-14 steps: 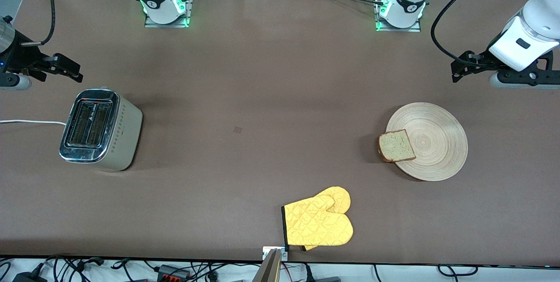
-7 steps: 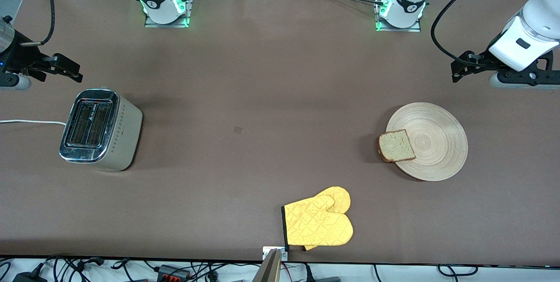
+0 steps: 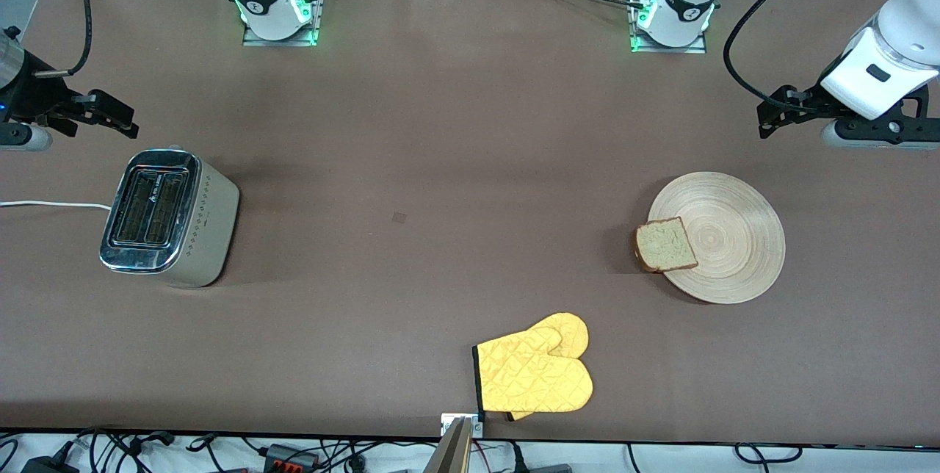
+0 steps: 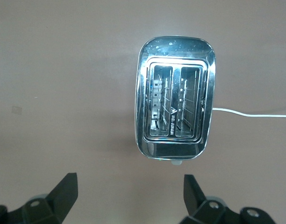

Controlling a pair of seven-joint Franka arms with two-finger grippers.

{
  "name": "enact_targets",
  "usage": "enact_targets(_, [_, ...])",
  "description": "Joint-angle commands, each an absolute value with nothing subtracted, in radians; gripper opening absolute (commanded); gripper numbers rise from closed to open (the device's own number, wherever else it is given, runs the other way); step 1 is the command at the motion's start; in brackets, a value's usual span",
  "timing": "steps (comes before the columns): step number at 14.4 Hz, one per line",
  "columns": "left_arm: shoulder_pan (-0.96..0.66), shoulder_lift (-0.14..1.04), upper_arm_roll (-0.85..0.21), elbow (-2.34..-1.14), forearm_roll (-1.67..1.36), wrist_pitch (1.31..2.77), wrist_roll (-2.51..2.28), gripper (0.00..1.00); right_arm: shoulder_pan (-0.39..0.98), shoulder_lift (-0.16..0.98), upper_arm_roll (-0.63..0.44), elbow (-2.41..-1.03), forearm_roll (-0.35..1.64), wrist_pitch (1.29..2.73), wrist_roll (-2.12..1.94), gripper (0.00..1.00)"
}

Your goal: Move plate and put bread in toaster

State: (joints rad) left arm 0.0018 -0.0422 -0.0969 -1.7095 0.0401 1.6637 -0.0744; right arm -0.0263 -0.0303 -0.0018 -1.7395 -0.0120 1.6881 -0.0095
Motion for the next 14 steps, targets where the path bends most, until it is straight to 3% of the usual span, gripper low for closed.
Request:
enact_targets(1, [0.017,-0.011,-0.092,-1.675,0.058,1.641,-0.072,1.0,-0.032,-0.026,0.0,-1.726,-0.02,1.681,-0.009,1.0])
enact_targets(5, [0.072,0.032,-0.092,-1.677,0.049,1.637,-0.075,1.0,-0.032,-0.026,0.0,-1.726,-0.02,1.684,-0.006,1.0])
enact_targets(8, [0.091,0.098,-0.092,-1.664,0.049,1.55,-0.075,1.0,-0.034,-0.026,0.0,-1.724,-0.018,1.686,-0.005,1.0])
enact_targets(14, [0.19,0.279,-0.094,-1.531,0.016,1.519,-0.028,1.0,-0.032,-0.009,0.0,-1.724,-0.018,1.686,-0.008,1.0])
